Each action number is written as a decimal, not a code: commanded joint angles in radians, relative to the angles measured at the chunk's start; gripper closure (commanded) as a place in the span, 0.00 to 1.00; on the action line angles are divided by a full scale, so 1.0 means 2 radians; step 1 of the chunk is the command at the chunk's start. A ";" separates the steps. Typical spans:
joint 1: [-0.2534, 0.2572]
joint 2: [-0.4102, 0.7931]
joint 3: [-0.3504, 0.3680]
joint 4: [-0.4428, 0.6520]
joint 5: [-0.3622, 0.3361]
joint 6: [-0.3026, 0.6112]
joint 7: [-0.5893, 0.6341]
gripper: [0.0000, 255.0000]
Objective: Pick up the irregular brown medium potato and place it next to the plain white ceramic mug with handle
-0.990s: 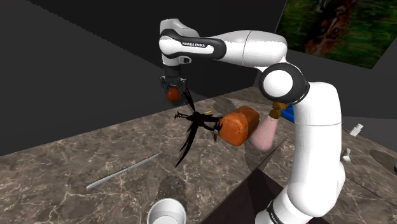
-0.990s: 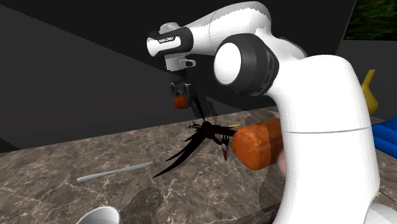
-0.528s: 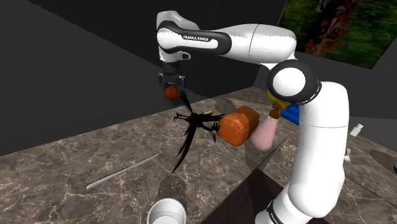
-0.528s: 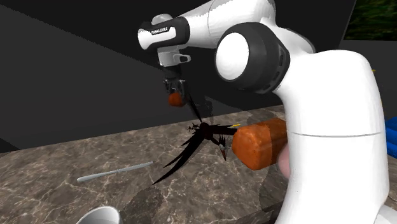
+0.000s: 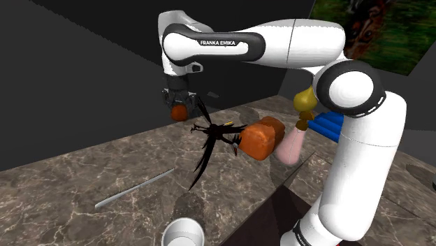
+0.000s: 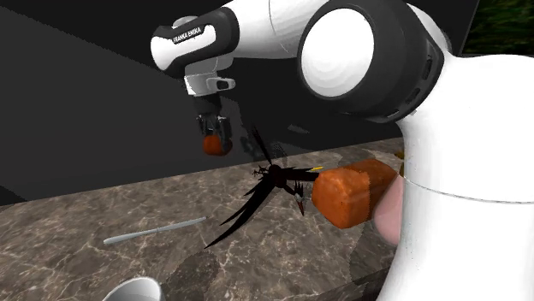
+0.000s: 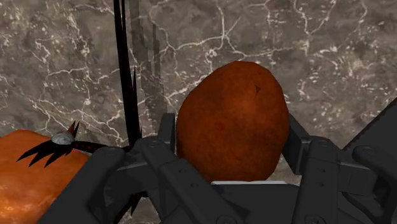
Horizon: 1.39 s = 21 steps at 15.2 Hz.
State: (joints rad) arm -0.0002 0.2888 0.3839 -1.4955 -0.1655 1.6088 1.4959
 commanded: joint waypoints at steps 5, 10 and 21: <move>0.033 -0.032 0.025 -0.046 0.015 0.011 0.061 1.00; 0.063 -0.044 0.047 -0.064 0.025 0.014 0.112 1.00; 0.141 -0.027 0.096 -0.049 0.028 0.009 0.237 1.00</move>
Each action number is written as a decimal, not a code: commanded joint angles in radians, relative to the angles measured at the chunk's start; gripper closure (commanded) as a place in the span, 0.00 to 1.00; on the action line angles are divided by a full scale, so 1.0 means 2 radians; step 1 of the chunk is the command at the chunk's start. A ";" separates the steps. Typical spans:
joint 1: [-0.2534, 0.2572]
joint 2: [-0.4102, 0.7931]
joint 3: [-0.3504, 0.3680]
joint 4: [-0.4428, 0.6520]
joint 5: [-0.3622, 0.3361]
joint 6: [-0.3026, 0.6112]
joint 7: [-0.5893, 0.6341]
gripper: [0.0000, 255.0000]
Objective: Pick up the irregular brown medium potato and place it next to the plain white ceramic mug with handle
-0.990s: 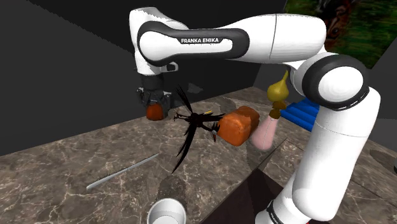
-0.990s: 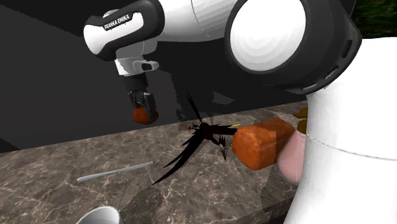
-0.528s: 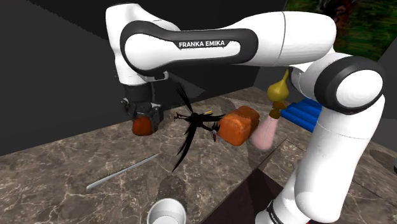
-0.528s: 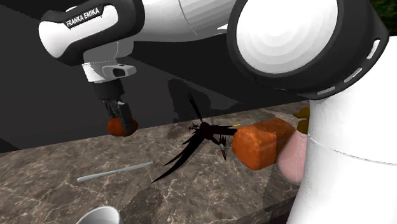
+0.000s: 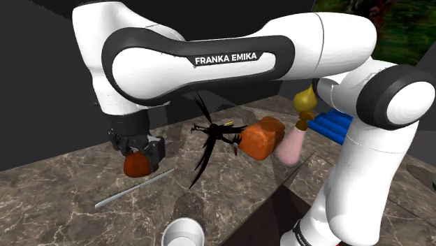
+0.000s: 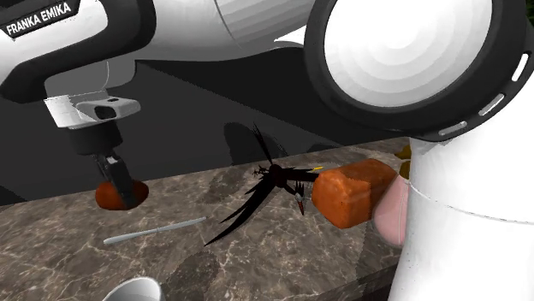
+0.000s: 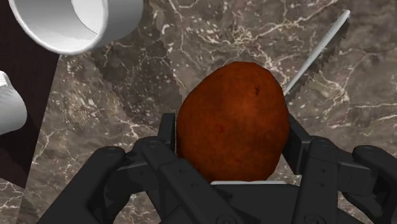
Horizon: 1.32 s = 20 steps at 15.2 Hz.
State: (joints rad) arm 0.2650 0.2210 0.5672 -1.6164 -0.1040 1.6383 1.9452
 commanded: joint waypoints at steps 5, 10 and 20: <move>0.054 0.037 0.023 0.045 -0.013 -0.015 0.074 1.00; 0.108 0.081 0.036 0.098 -0.032 -0.031 0.136 1.00; 0.129 0.106 0.037 0.081 -0.043 0.006 0.162 1.00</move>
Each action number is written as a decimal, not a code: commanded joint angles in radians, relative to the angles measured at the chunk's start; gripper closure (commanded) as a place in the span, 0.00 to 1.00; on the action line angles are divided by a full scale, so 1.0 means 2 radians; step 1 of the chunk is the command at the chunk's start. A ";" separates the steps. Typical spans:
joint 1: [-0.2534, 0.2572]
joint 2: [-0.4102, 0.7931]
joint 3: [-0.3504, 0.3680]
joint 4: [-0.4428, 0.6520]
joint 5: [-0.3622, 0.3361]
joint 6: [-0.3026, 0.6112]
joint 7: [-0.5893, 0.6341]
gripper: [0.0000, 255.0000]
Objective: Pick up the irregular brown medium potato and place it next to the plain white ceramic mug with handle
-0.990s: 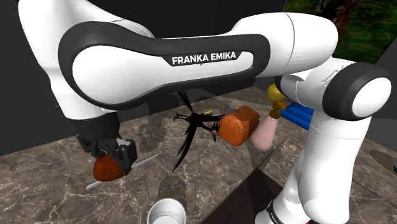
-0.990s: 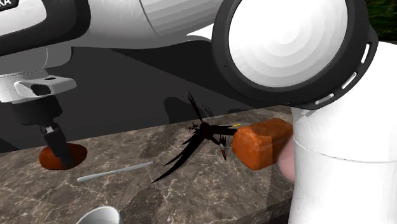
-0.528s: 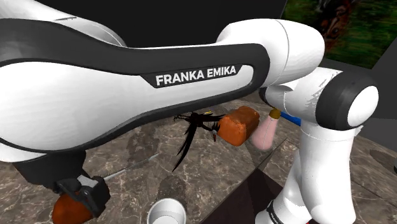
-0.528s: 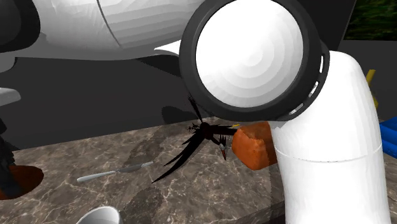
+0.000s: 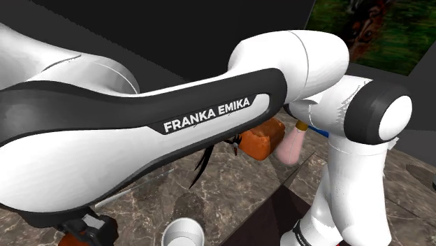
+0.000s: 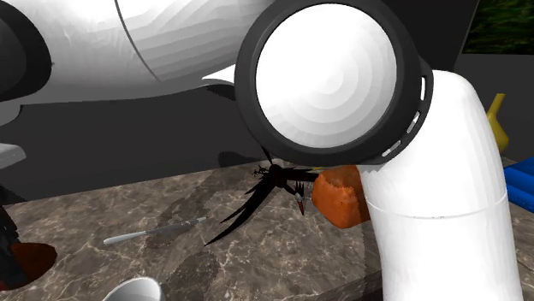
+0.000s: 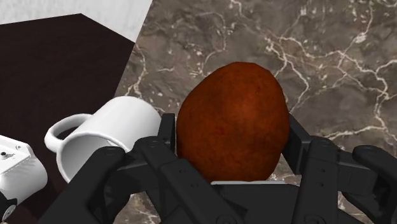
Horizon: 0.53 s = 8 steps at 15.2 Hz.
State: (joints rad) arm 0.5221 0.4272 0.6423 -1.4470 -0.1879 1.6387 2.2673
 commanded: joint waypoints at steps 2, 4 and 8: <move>0.000 0.004 -0.001 -0.015 -0.002 0.019 0.002 1.00; -0.001 0.006 -0.002 -0.027 -0.004 0.031 0.002 1.00; -0.002 0.011 -0.004 -0.047 -0.007 0.056 0.004 1.00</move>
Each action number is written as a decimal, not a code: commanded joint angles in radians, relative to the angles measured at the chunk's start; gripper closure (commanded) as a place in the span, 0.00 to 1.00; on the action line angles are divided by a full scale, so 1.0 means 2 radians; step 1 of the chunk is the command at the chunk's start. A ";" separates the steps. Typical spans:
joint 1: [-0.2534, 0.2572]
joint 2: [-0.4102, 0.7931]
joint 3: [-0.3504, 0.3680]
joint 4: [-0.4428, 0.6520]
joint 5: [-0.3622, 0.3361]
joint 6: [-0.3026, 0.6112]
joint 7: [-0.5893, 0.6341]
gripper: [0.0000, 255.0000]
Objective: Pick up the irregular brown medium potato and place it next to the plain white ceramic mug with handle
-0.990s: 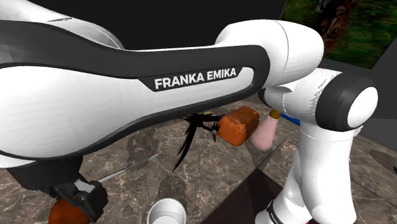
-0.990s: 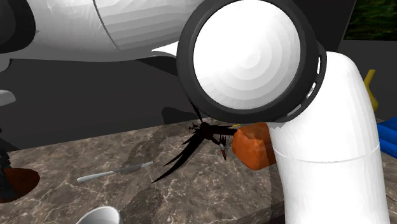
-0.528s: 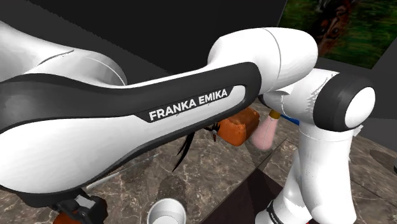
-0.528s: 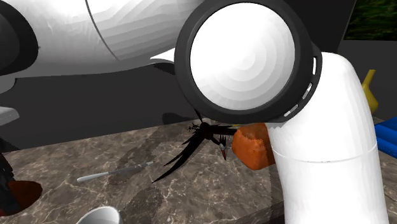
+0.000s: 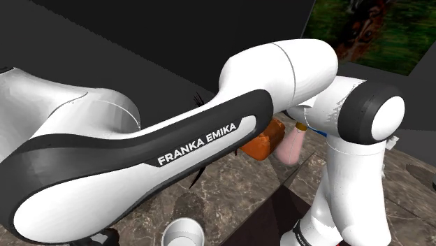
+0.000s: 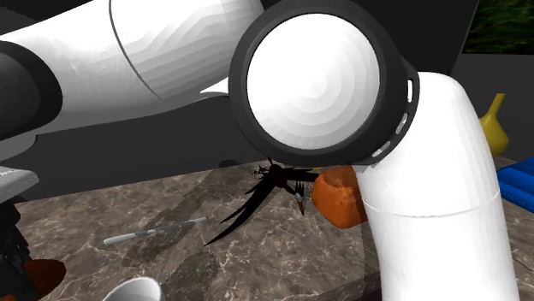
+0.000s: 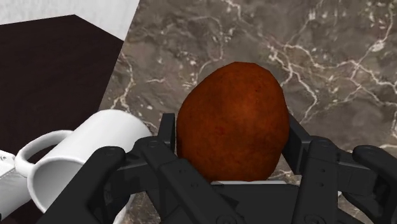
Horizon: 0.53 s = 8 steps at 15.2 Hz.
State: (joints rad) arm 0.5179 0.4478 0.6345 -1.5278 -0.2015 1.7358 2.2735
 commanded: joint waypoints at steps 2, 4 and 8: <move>-0.001 0.003 -0.001 -0.016 -0.003 0.019 0.002 1.00; -0.001 0.007 -0.003 -0.025 -0.005 0.031 0.003 1.00; 0.000 0.015 -0.006 -0.041 -0.010 0.053 0.006 1.00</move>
State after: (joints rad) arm 0.5181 0.4758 0.6243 -1.6010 -0.2199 1.8317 2.2839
